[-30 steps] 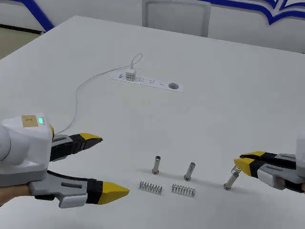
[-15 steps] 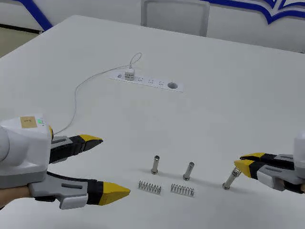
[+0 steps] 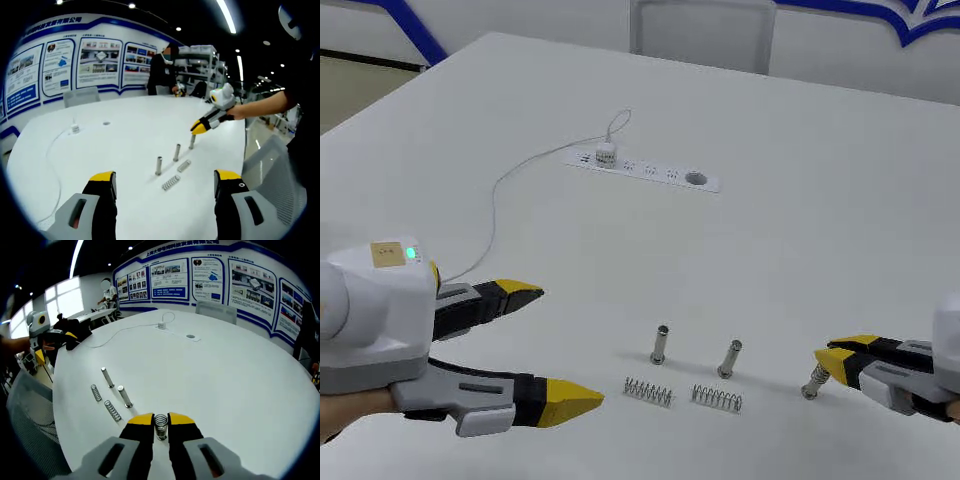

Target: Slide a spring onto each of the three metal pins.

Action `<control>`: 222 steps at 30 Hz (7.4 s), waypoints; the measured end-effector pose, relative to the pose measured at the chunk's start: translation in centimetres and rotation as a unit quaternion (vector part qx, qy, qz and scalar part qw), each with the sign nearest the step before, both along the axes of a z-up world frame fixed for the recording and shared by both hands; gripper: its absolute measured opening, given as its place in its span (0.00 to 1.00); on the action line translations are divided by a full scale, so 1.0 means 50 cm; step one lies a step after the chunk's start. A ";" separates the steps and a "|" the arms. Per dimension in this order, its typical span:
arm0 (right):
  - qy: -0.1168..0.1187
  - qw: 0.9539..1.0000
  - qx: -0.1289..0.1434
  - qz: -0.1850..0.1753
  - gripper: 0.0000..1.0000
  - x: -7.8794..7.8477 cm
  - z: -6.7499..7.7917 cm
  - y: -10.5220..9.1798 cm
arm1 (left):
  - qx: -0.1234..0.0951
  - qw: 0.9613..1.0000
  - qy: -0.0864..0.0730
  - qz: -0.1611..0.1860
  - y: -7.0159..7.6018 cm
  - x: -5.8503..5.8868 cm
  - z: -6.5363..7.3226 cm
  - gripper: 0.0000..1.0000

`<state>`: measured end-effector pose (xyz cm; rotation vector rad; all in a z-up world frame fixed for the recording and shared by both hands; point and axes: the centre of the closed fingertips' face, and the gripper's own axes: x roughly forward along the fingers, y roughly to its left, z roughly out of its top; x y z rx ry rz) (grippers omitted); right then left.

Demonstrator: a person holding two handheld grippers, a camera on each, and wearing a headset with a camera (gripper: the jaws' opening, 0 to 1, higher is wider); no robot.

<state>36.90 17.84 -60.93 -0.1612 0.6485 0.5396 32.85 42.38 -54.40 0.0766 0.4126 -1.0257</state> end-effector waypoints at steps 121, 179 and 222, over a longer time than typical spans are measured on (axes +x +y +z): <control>0.042 0.978 -0.045 0.201 0.10 -0.071 -0.108 0.193 | -0.003 1.000 0.015 -0.025 -0.035 -0.009 -0.008 0.81; -0.070 0.918 -0.085 0.381 0.10 -0.191 0.138 0.303 | 0.022 0.977 -0.035 -0.207 -0.188 -0.098 0.025 0.26; -0.057 0.919 -0.055 0.386 0.11 -0.193 0.155 0.306 | 0.059 0.966 -0.073 -0.242 -0.188 -0.117 0.018 0.11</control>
